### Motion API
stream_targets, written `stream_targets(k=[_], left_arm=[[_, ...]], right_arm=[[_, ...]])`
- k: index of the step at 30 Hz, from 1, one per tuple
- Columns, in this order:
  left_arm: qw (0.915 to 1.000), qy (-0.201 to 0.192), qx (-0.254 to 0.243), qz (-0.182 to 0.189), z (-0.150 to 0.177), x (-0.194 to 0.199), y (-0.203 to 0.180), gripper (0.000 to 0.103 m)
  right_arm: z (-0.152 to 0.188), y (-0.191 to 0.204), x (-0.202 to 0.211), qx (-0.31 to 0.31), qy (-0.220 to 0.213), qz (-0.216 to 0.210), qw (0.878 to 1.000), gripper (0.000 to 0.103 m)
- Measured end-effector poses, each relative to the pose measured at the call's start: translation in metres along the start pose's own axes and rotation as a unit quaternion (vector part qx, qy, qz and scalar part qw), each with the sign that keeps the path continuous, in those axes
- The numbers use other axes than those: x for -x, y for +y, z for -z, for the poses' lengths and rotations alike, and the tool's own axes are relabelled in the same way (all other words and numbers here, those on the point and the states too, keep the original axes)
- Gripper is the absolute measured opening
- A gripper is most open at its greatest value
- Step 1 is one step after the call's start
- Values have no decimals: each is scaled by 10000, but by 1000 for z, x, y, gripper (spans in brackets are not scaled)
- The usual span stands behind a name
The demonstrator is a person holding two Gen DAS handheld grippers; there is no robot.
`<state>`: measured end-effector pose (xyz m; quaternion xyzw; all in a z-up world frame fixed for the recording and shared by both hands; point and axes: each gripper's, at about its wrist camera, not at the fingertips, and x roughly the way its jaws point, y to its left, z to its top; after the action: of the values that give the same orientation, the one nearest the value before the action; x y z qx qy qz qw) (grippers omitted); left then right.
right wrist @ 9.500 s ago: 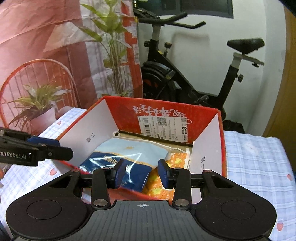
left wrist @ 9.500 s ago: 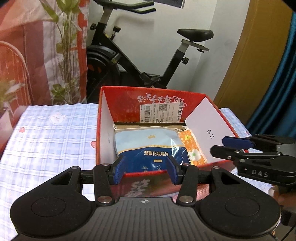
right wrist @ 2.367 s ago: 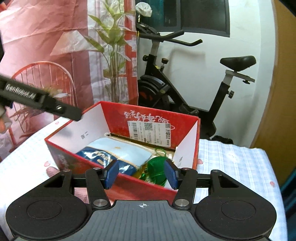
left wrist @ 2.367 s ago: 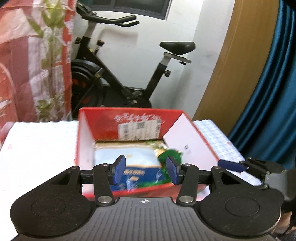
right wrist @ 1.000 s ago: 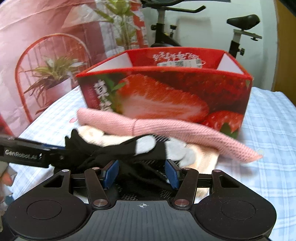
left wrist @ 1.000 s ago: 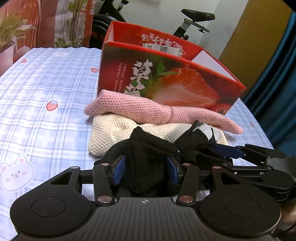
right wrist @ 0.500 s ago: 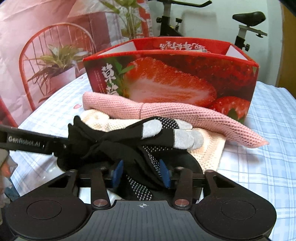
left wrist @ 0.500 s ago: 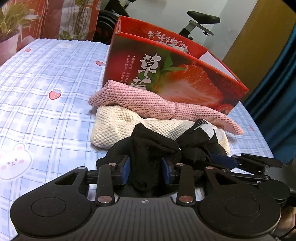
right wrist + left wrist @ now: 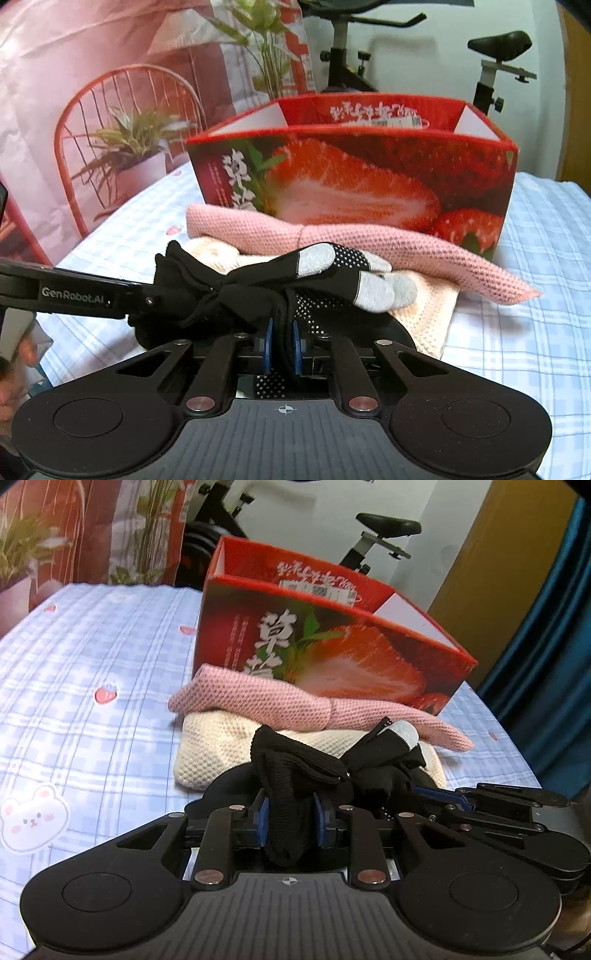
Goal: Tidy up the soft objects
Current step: 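Lift the black gloves with the right tool over the red box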
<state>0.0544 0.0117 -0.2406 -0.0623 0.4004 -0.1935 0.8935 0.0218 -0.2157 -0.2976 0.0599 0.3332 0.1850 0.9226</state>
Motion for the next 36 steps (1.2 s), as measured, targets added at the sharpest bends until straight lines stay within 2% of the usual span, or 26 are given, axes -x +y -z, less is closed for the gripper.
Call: stream_targets(k=[8, 31, 36], left_arm=[[9998, -197, -86, -25, 0, 15, -7, 25], [9991, -397, -125, 16, -4, 34, -9, 25], [9985, -504, -208, 61, -14, 39, -9, 26]], right_arm=[[-5, 7, 14, 4, -302, 51, 9995, 10], [-10, 16, 38, 113, -590, 104, 9981, 10], [-15, 16, 44, 127, -694, 124, 9974, 10]])
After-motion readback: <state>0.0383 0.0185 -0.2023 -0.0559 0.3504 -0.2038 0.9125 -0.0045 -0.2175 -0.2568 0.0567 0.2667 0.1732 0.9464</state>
